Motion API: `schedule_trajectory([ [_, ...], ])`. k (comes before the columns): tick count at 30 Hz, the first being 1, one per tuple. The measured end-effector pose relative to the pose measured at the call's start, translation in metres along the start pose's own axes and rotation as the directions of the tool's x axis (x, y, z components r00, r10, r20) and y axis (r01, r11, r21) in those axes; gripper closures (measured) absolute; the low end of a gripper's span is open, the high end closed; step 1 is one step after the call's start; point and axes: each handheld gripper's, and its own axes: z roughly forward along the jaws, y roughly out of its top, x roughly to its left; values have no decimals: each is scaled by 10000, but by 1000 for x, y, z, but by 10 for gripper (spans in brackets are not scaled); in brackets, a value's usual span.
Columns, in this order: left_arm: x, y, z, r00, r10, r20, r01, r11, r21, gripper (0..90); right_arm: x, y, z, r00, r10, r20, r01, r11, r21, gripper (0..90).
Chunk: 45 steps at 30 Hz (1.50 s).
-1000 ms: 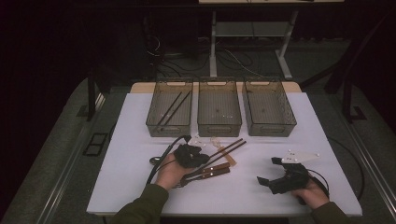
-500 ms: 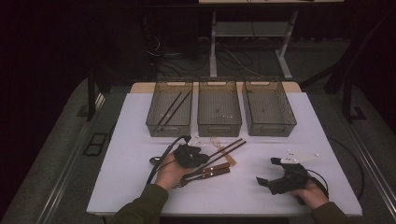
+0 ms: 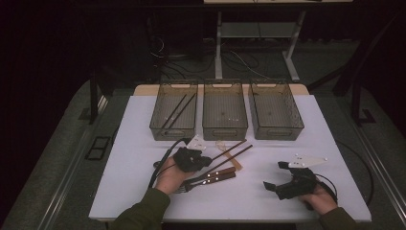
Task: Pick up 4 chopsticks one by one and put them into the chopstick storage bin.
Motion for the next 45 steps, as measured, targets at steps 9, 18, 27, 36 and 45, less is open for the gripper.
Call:
schedule_trajectory([
  [9,0,-3,-15,9999,-96,123,98,9997,-206,848,0,0,0,10000,-9,-5,9,10000,2,7],
  [18,2,-5,-27,9997,-238,92,242,9984,-502,848,0,0,0,10000,-14,-15,14,10000,2,7],
  [27,7,-7,-39,9990,-433,-62,427,9962,-759,847,0,0,0,10000,-20,-16,20,10000,7,7],
  [36,16,-11,-51,9973,-672,-280,640,9927,-1022,847,0,0,0,10000,-24,-26,24,10000,18,7],
  [45,24,-14,-62,9940,-982,-479,913,9872,-1306,847,0,0,0,10000,-26,-32,26,10000,22,7],
])
